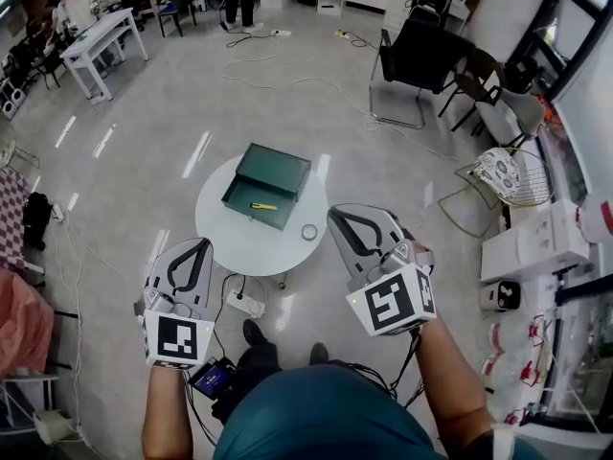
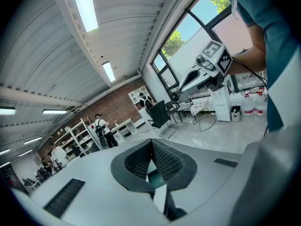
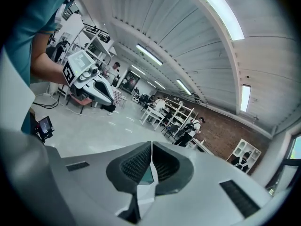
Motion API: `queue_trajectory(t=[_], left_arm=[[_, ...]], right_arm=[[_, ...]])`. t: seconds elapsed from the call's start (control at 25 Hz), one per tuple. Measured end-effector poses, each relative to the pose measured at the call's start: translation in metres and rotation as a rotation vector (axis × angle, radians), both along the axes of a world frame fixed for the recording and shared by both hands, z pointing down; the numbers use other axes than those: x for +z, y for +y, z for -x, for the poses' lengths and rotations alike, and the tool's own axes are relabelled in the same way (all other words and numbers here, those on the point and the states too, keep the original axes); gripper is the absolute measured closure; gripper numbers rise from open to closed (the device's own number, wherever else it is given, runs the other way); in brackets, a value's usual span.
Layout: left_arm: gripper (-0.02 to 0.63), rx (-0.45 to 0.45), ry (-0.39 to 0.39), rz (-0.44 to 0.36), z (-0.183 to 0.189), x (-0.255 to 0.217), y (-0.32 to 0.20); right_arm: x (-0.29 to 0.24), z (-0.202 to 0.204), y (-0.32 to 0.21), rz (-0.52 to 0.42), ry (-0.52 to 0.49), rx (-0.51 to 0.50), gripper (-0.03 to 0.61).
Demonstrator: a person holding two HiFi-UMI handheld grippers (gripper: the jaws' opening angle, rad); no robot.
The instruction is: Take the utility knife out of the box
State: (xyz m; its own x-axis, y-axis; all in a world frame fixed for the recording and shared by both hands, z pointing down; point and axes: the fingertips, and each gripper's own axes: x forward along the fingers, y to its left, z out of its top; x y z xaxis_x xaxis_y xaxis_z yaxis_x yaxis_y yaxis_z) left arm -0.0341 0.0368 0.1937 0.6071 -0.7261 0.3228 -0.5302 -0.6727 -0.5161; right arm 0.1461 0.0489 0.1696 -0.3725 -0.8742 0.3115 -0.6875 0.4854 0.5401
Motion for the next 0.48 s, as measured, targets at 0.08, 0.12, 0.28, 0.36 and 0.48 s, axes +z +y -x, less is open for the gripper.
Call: queue_trajectory(t=[0.08,0.12,0.28,0.36,0.48], left_arm=[[0.595,0.035,0.010,0.014,-0.001,-0.001,-0.017],[0.595,0.048,0.011,0.024,0.001,-0.001,-0.027],[0.595,0.111,0.015,0.001,0.003,-0.007,-0.067],[0.595,0.136,0.025,0.000,0.004,-0.005,-0.080],[0.595,0.156,0.013,0.022,0.013,0.005,-0.097]], right_arm=[[-0.006,-0.002,-0.012,-0.003,0.007,0.042,0.540],[-0.010,0.000,-0.019,-0.006,0.006,0.060,0.540],[-0.012,0.006,-0.044,0.001,0.007,0.109,0.540],[-0.005,0.008,-0.052,0.016,0.010,0.131,0.540],[0.002,0.014,-0.065,0.030,0.005,0.162,0.540]])
